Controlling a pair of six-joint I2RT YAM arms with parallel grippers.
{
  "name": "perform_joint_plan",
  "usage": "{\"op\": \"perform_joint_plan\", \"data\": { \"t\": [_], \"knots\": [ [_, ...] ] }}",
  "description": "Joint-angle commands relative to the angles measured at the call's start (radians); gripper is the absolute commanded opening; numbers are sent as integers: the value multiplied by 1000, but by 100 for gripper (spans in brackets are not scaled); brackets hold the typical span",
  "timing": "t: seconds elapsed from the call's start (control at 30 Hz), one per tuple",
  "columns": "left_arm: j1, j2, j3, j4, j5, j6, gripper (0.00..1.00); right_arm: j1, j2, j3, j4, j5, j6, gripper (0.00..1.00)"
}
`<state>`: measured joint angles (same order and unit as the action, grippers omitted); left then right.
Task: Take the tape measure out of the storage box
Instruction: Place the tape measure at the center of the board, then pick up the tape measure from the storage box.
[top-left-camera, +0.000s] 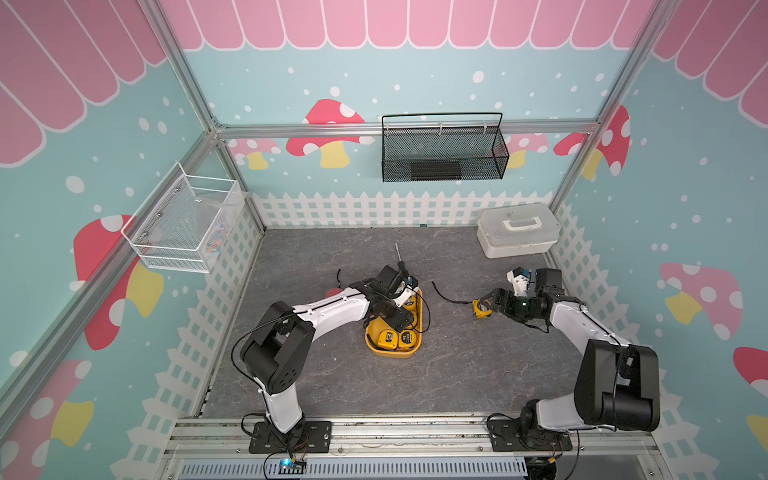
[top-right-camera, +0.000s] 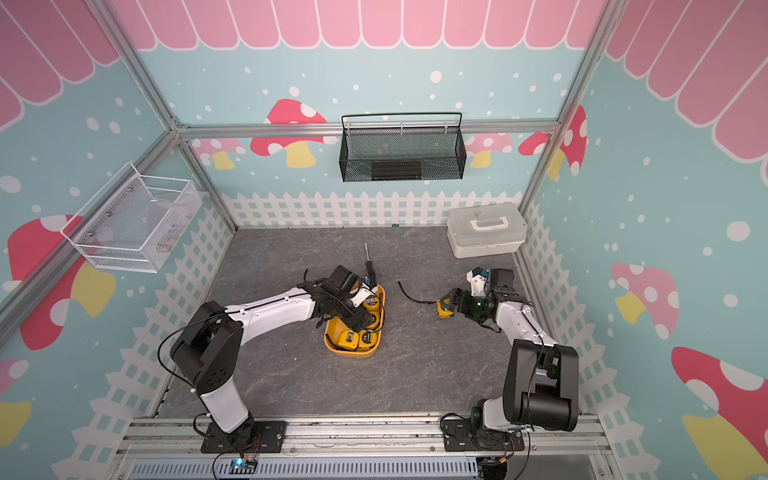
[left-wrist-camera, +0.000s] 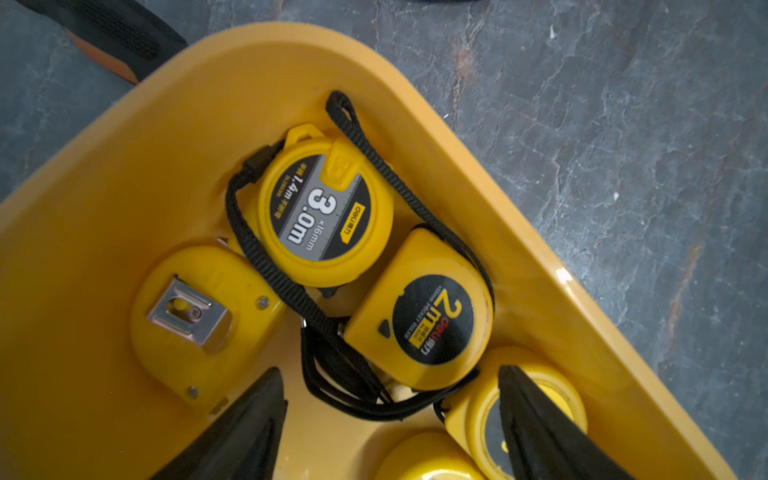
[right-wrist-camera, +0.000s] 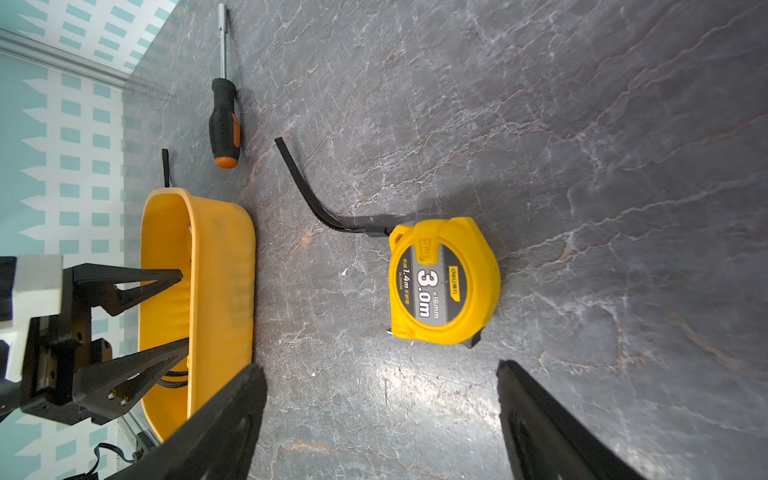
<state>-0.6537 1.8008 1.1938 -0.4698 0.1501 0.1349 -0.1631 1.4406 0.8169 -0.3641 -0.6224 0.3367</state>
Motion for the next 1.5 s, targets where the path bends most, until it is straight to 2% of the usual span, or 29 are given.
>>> {"op": "perform_joint_plan", "data": {
  "t": [0.0,0.57,1.03,1.47],
  "knots": [
    [-10,24,40,-12,0,11,82,7,17,19,-4,-13,-13,88],
    [-29,97,98,-33,23,60,78,9,47,10,24,-43,-1,89],
    [-33,150,119,-56,50,80,67,9,60,-2,35,-50,-2,89],
    [-35,187,155,-88,20,92,68,10,81,1,43,-60,-4,89]
  ]
}}
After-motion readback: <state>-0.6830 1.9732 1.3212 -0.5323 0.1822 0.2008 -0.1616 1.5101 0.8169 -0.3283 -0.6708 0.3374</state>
